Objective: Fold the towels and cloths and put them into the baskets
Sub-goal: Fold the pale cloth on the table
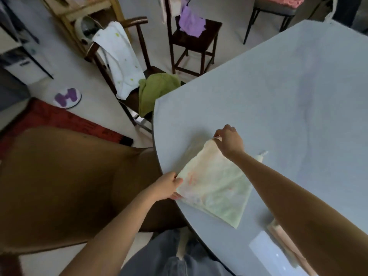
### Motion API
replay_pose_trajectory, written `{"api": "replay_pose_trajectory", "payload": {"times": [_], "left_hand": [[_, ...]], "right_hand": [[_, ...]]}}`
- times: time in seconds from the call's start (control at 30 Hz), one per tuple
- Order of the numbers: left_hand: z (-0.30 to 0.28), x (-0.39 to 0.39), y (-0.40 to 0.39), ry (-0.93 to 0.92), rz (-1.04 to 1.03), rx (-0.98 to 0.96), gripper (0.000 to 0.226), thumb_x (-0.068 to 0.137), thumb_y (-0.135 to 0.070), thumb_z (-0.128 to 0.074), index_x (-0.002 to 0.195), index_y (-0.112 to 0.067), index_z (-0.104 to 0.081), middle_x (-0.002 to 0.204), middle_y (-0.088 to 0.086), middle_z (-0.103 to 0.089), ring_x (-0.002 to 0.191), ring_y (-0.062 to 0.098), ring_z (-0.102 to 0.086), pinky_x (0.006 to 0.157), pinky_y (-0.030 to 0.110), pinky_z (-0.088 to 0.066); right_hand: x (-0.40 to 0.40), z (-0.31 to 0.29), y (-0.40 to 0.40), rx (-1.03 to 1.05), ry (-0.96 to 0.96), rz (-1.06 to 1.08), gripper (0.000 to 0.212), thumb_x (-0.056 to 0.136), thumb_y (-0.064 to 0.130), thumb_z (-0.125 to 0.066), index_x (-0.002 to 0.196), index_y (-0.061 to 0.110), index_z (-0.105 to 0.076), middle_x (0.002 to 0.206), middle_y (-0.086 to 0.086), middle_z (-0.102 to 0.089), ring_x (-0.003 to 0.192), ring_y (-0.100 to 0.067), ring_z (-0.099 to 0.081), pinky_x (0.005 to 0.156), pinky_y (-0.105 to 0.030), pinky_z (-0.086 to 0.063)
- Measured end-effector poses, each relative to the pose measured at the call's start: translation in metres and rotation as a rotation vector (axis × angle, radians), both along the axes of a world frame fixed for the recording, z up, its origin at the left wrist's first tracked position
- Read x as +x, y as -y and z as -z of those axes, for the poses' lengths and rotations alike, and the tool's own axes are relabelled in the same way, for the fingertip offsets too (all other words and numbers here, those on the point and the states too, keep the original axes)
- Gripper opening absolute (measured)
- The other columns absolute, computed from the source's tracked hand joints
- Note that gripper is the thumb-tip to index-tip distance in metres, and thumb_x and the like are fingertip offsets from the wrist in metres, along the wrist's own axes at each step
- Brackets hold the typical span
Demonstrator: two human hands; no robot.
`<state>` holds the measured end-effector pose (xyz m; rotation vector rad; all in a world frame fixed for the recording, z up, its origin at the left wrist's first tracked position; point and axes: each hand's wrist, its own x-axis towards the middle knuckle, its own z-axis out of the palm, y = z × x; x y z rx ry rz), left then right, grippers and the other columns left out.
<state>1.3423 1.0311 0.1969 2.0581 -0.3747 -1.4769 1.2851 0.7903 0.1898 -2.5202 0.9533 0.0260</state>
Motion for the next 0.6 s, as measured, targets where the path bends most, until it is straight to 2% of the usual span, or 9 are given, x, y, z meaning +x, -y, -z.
{"api": "replay_pose_trajectory", "payload": {"times": [0.1, 0.2, 0.27, 0.43, 0.5, 0.6], "left_hand": [[0.011, 0.010, -0.013, 0.176, 0.056, 0.058, 0.023, 0.101, -0.027, -0.044, 0.116, -0.010, -0.050, 0.112, 0.007, -0.059, 0.092, 0.019, -0.066, 0.072, 0.031, -0.059], [0.012, 0.009, -0.013, 0.485, 0.157, 0.112, 0.016, 0.098, -0.027, -0.052, 0.091, -0.013, -0.056, 0.095, 0.005, -0.062, 0.076, 0.015, -0.058, 0.065, 0.030, -0.050], [0.012, 0.007, -0.015, 0.594, 0.160, 0.139, 0.019, 0.096, -0.028, -0.056, 0.088, -0.012, -0.060, 0.097, 0.005, -0.062, 0.074, 0.013, -0.052, 0.060, 0.023, -0.041], [0.025, 0.000, -0.021, 0.581, 0.021, 0.100, 0.019, 0.094, -0.026, -0.060, 0.086, -0.009, -0.061, 0.111, 0.003, -0.047, 0.078, 0.009, -0.051, 0.067, 0.018, -0.037], [0.026, -0.001, -0.023, 0.575, -0.032, 0.089, 0.015, 0.092, -0.024, -0.062, 0.091, -0.009, -0.060, 0.110, 0.002, -0.047, 0.074, 0.008, -0.049, 0.062, 0.016, -0.036], [0.028, -0.001, -0.025, 0.582, -0.039, 0.088, 0.013, 0.091, -0.023, -0.063, 0.092, -0.011, -0.058, 0.105, 0.002, -0.053, 0.076, 0.006, -0.045, 0.057, 0.015, -0.033]], "right_hand": [[0.035, 0.014, -0.013, 0.002, -0.084, -0.112, 0.021, 0.093, 0.014, -0.053, 0.109, 0.012, -0.067, 0.118, -0.011, -0.054, 0.117, -0.028, -0.048, 0.088, -0.037, -0.046], [0.051, 0.020, -0.015, 0.014, -0.149, -0.154, 0.020, 0.091, 0.010, -0.051, 0.106, 0.012, -0.065, 0.113, -0.014, -0.061, 0.108, -0.034, -0.055, 0.081, -0.034, -0.044], [0.060, 0.023, -0.015, 0.017, -0.164, -0.219, 0.019, 0.088, 0.006, -0.049, 0.100, 0.011, -0.063, 0.109, -0.014, -0.062, 0.102, -0.034, -0.057, 0.075, -0.032, -0.040], [0.072, 0.033, -0.014, 0.093, -0.135, -0.350, 0.018, 0.086, -0.001, -0.049, 0.095, 0.010, -0.060, 0.101, -0.012, -0.059, 0.093, -0.032, -0.057, 0.074, -0.032, -0.040], [0.073, 0.036, -0.012, 0.125, -0.152, -0.390, 0.022, 0.087, -0.001, -0.047, 0.101, 0.014, -0.057, 0.105, -0.009, -0.059, 0.094, -0.031, -0.057, 0.078, -0.033, -0.043], [0.075, 0.037, -0.011, 0.080, -0.213, -0.510, 0.042, 0.084, -0.006, -0.047, 0.117, 0.019, -0.053, 0.119, -0.004, -0.055, 0.100, -0.032, -0.059, 0.082, -0.037, -0.048]]}}
